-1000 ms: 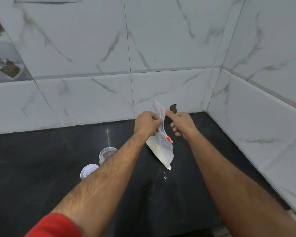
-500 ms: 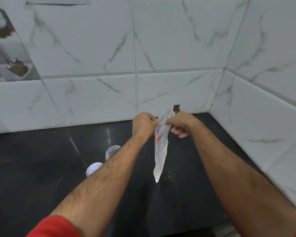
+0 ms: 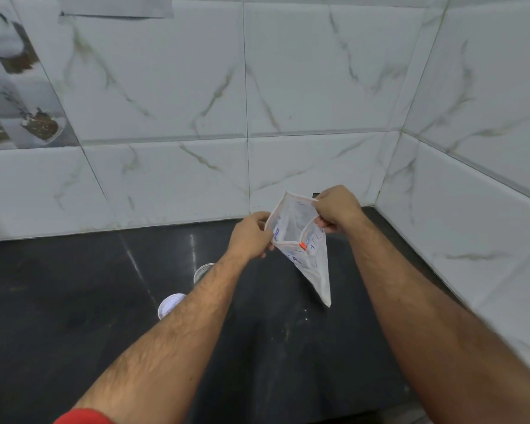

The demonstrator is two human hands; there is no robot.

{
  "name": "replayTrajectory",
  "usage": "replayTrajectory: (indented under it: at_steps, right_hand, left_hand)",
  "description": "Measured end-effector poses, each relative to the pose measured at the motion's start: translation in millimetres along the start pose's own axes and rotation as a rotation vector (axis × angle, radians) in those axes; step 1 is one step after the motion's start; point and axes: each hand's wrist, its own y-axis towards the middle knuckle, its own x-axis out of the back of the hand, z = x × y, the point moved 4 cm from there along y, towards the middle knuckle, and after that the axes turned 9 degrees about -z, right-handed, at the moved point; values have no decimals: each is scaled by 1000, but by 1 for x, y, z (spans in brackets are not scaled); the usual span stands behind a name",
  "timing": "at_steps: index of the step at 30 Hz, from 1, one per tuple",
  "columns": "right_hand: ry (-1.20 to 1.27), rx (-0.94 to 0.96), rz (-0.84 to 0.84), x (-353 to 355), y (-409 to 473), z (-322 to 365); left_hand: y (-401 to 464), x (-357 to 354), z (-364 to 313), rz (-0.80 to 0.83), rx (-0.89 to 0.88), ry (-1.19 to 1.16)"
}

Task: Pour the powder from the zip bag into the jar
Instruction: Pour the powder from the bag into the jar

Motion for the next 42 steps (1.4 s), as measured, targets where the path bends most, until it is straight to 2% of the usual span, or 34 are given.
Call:
replayTrajectory:
  at_steps: [3, 8, 14, 18, 23, 29, 35, 37, 42]
  right_hand:
    - [42, -11, 16, -6, -6, -9]
    - [63, -18, 5, -6, -8, -21]
    - [106, -35, 30, -9, -8, -20]
    - [166, -74, 47, -14, -4, -18]
    - [187, -107, 54, -12, 1, -21]
    - [163, -62, 136, -20, -5, -10]
    - [187, -31, 205, -7, -11, -14]
    - [231, -34, 219, -3, -9, -17]
    - [418, -32, 207, 3, -4, -20]
  left_hand:
    - [-8, -11, 4, 43, -28, -43]
    - [-7, -8, 27, -49, -39, 108]
    - [-10, -6, 31, -21, -33, -11]
    - [-9, -10, 29, 100, -64, 5]
    - [-9, -10, 32, 323, -193, 103]
    - [0, -12, 21, 40, -339, 564]
    - [14, -6, 13, -29, -384, 780]
    - [21, -7, 12, -7, -339, 686]
    - [32, -10, 5, 134, -238, 202]
